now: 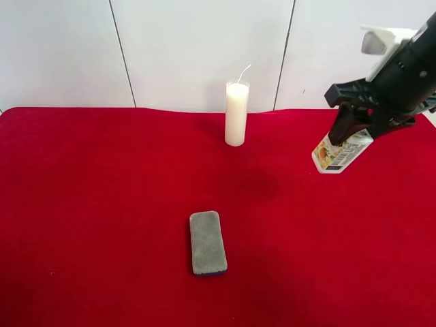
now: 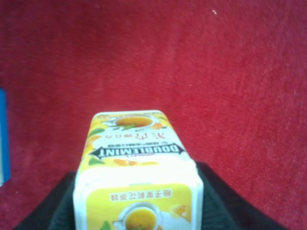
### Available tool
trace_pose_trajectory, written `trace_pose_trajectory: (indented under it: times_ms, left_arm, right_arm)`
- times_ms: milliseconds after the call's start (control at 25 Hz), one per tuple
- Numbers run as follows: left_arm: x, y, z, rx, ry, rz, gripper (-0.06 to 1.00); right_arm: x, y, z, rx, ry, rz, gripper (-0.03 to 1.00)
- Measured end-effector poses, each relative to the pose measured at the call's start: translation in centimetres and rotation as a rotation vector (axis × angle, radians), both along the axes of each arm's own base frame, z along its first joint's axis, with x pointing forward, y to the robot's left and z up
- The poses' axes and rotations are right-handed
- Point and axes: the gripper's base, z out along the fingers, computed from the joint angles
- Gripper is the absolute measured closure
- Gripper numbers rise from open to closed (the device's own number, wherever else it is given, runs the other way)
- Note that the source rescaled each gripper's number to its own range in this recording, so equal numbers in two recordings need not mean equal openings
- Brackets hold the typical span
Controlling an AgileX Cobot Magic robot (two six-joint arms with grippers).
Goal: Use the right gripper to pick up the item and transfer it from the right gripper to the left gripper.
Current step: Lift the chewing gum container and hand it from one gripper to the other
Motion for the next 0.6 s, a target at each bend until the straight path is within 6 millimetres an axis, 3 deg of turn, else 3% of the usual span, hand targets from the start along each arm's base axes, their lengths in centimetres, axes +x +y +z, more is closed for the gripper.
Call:
trace_pose_trajectory:
  times_ms: [200,400,600]
  left_arm:
    - [1.4,-1.1,0.5,-0.003,0.096,-0.133,-0.06]
    - [2.3,-2.3,1.9,-0.044,0.124,-0.291,-0.06]
    - [3.1,-2.9,2.0,-0.063,0.185,-0.413,-0.06]
  right_arm:
    - [-2.1,2.3,1.5,0.018,-0.029,0.111,0.95]
    - [-3.3,4.6,1.7,0.054,-0.015,0.21,0.95]
    - [-4.3,6.8,2.0,0.124,-0.011,0.274,0.95]
